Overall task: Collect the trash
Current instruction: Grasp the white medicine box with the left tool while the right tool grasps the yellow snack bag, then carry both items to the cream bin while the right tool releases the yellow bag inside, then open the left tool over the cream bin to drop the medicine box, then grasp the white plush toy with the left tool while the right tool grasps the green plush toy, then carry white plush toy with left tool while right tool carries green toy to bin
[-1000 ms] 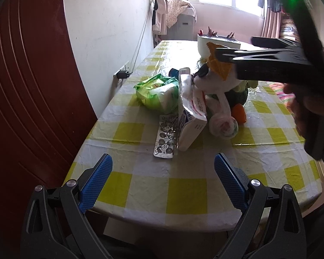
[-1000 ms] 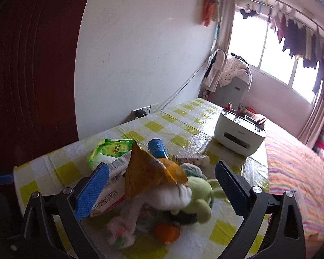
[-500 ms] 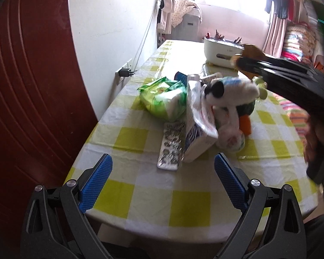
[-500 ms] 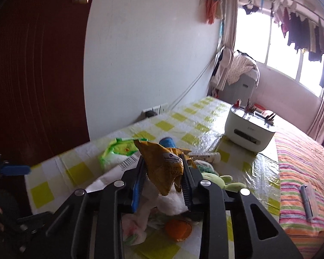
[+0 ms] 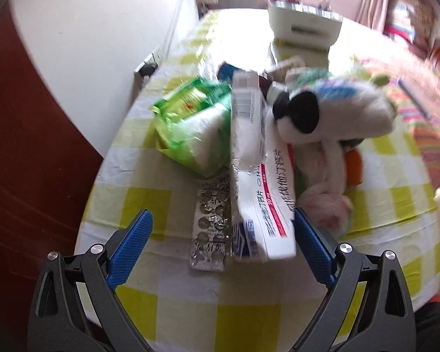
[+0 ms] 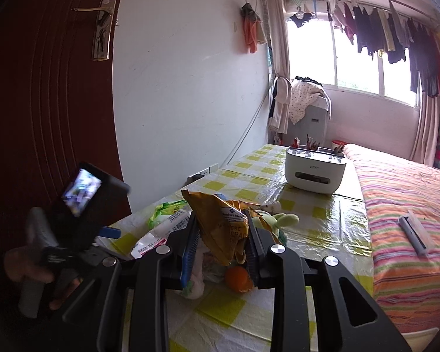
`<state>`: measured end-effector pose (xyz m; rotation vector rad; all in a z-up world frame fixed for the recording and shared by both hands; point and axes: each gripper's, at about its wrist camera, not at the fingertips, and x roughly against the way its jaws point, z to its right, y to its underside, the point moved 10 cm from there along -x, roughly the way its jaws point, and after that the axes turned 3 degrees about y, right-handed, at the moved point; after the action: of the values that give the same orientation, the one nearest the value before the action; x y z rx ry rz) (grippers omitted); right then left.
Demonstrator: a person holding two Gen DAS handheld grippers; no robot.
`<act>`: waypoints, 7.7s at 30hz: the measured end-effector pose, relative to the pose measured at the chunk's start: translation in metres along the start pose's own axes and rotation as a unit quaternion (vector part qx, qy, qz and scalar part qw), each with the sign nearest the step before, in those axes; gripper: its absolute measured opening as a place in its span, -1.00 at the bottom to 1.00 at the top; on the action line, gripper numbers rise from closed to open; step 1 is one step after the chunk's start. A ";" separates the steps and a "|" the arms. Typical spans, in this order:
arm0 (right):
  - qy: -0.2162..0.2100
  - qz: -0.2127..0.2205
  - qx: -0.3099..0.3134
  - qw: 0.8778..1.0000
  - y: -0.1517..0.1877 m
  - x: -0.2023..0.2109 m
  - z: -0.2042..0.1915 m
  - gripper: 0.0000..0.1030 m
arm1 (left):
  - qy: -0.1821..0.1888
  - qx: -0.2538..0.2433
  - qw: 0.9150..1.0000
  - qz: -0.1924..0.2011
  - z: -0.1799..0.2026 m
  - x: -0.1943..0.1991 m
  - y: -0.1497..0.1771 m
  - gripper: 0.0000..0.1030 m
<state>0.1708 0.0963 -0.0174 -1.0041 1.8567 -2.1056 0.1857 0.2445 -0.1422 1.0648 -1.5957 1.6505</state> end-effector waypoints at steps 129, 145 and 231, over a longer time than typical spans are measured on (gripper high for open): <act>0.316 0.046 -0.266 0.910 0.098 0.172 0.242 0.46 | 0.104 -0.140 0.963 0.208 0.260 0.110 -0.029 0.79; 0.250 0.004 -0.229 0.941 0.082 0.086 0.181 0.46 | -0.124 -0.190 0.957 0.182 0.129 0.039 -0.064 0.79; 0.143 -0.067 -0.122 0.980 0.053 0.005 0.138 -0.09 | 0.087 -0.097 0.977 0.171 0.146 0.079 -0.060 -0.18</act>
<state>0.2294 -0.0312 -0.0642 -0.9365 2.2924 -2.2393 0.2183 0.0976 -0.0507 0.5525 -1.8522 1.7063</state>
